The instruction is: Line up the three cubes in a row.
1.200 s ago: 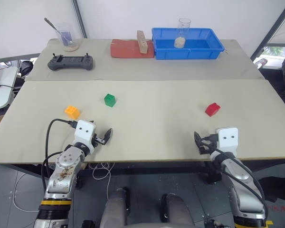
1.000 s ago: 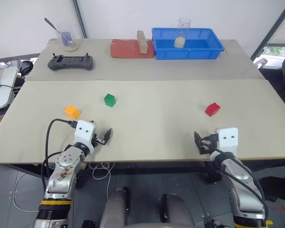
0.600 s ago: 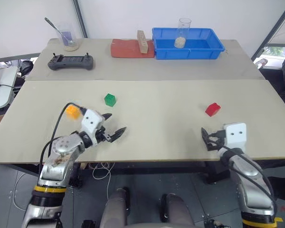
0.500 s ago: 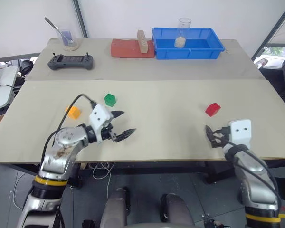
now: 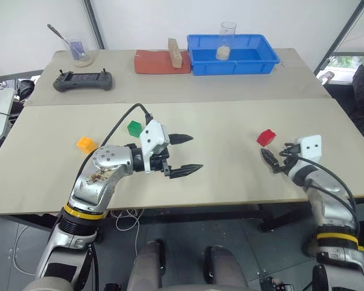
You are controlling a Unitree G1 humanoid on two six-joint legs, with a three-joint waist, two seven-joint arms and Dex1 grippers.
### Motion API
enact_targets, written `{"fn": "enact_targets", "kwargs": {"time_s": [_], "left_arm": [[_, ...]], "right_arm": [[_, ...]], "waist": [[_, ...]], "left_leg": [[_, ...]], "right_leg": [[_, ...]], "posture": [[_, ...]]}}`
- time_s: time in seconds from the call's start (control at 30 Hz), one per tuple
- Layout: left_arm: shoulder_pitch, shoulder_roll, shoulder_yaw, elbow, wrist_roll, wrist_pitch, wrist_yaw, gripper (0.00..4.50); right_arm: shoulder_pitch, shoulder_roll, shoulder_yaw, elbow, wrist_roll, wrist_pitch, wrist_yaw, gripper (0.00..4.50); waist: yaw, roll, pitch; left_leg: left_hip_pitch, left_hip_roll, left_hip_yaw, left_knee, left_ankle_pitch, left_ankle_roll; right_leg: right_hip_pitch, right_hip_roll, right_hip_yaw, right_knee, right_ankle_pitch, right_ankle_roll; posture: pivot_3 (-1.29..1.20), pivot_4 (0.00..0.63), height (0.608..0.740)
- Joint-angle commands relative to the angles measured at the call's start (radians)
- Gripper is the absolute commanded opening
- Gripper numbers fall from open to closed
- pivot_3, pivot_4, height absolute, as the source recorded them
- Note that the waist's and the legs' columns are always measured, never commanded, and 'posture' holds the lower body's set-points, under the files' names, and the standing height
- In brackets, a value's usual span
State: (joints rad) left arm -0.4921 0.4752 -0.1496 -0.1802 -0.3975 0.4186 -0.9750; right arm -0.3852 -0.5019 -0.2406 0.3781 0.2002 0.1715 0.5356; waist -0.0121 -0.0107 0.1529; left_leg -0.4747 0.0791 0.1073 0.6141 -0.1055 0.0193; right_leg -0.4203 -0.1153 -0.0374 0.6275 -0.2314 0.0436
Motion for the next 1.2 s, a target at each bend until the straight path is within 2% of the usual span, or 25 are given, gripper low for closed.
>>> {"fn": "enact_targets", "kwargs": {"time_s": [0.03, 0.2, 0.37, 0.53, 0.67, 0.7, 0.83, 0.97, 1.1, 1.2], "left_arm": [[-0.018, 0.003, 0.030, -0.021, -0.029, 0.007, 0.000, 4.41], [-0.009, 0.005, 0.039, -0.030, -0.032, 0.017, 0.007, 4.41], [-0.002, 0.006, 0.045, -0.039, -0.036, 0.022, 0.021, 4.41], [0.020, 0.012, 0.055, -0.058, -0.048, 0.030, 0.037, 4.50], [0.026, 0.013, 0.055, -0.063, -0.049, 0.032, 0.041, 4.50], [0.027, 0.014, 0.054, -0.063, -0.048, 0.032, 0.040, 4.50], [0.031, 0.029, 0.061, -0.059, -0.049, 0.024, 0.027, 4.50], [0.098, 0.081, 0.104, -0.078, -0.051, -0.020, -0.005, 4.50], [0.325, 0.144, 0.199, -0.144, -0.049, -0.106, -0.025, 4.50], [0.470, 0.167, 0.241, -0.209, -0.053, -0.140, -0.026, 4.50]], "right_arm": [[-0.100, -0.027, 0.013, 0.129, -0.019, -0.097, 0.031, 4.50], [-0.245, -0.045, 0.051, 0.374, -0.068, -0.188, 0.045, 4.50], [-0.333, -0.057, 0.056, 0.521, -0.076, -0.246, 0.075, 4.50], [-0.354, -0.060, 0.058, 0.555, -0.070, -0.269, 0.117, 3.09], [-0.350, -0.056, 0.057, 0.552, -0.068, -0.272, 0.129, 1.58], [-0.347, -0.056, 0.057, 0.545, -0.067, -0.272, 0.132, 1.44], [-0.330, -0.045, 0.065, 0.463, -0.049, -0.253, 0.178, 1.45], [-0.300, -0.019, 0.131, 0.255, 0.000, -0.162, 0.343, 1.45], [-0.274, -0.003, 0.255, 0.063, 0.056, -0.049, 0.571, 1.45], [-0.261, -0.005, 0.315, 0.011, 0.062, -0.026, 0.668, 1.45]], "waist": [[-0.001, 0.000, 0.000], [0.001, 0.000, 0.000], [0.000, 0.000, 0.000], [-0.001, 0.000, 0.000], [0.000, 0.000, 0.000], [0.000, 0.000, 0.000], [-0.001, 0.000, 0.000], [-0.008, 0.000, 0.000], [-0.026, 0.001, 0.000], [-0.022, 0.001, 0.000]], "left_leg": [[0.000, 0.000, 0.000, 0.000, 0.000, 0.000], [0.000, 0.000, 0.000, 0.000, 0.000, 0.000], [0.000, 0.000, 0.000, 0.000, 0.000, 0.000], [0.000, 0.000, 0.000, 0.001, 0.000, 0.000], [0.000, 0.000, 0.000, 0.001, 0.000, 0.000], [0.000, 0.000, 0.000, 0.001, 0.000, 0.000], [0.000, 0.000, 0.000, 0.001, 0.000, 0.000], [0.000, 0.001, 0.000, 0.001, 0.000, 0.000], [0.002, 0.004, 0.001, 0.000, 0.000, 0.000], [0.003, 0.005, 0.001, -0.002, -0.001, -0.002]], "right_leg": [[0.000, 0.000, 0.000, 0.000, 0.000, 0.000], [0.000, 0.000, 0.000, 0.000, 0.002, -0.004], [0.000, 0.000, 0.000, 0.000, 0.002, -0.004], [0.000, 0.000, 0.000, 0.001, 0.003, -0.004], [0.000, 0.000, 0.000, 0.001, 0.003, -0.004], [0.000, 0.000, 0.000, 0.001, 0.003, -0.004], [0.000, 0.000, 0.000, 0.001, 0.003, -0.005], [-0.001, 0.001, 0.001, 0.002, 0.003, -0.005], [-0.001, 0.003, 0.001, 0.003, 0.001, -0.008], [-0.002, 0.003, 0.000, 0.004, 0.000, -0.010]], "posture": [[0.00, 0.150, 0.740], [0.00, 0.150, 0.740], [0.00, 0.150, 0.740], [0.00, 0.150, 0.740], [0.00, 0.150, 0.740], [0.00, 0.150, 0.740], [0.00, 0.150, 0.740], [0.00, 0.150, 0.740], [0.00, 0.150, 0.740], [0.00, 0.150, 0.740]]}}
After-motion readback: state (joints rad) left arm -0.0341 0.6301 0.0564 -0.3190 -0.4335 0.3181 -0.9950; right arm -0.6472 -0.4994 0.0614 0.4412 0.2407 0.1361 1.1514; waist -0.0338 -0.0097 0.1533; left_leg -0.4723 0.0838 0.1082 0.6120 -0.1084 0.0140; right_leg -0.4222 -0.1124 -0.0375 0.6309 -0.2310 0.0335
